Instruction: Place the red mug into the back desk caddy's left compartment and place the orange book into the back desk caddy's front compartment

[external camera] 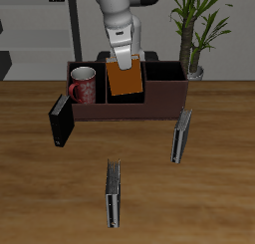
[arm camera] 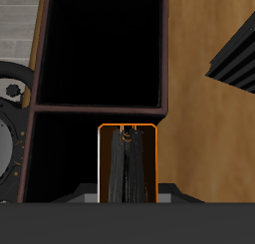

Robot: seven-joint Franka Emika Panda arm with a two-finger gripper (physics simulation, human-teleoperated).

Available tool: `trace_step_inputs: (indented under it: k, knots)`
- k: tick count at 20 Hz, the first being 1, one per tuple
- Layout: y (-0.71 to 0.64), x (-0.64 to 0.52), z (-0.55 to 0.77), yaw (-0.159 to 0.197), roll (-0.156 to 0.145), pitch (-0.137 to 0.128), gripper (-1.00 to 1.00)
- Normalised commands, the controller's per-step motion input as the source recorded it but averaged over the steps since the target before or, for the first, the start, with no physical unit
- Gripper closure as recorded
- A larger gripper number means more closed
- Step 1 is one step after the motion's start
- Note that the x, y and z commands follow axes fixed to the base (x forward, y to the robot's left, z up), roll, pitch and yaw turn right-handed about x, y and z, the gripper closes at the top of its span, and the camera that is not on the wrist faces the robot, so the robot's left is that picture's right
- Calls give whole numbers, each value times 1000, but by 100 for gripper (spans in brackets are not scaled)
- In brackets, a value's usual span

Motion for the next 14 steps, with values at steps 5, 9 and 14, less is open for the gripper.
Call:
trace_step_inputs:
  k: [5, 9, 14]
  knots:
    - [-41, 73, -149, -29, -20, 30, 100]
    - [-33, 63, -133, -25, -9, 42, 100]
    - [-8, -10, -144, -17, -12, 35, 100]
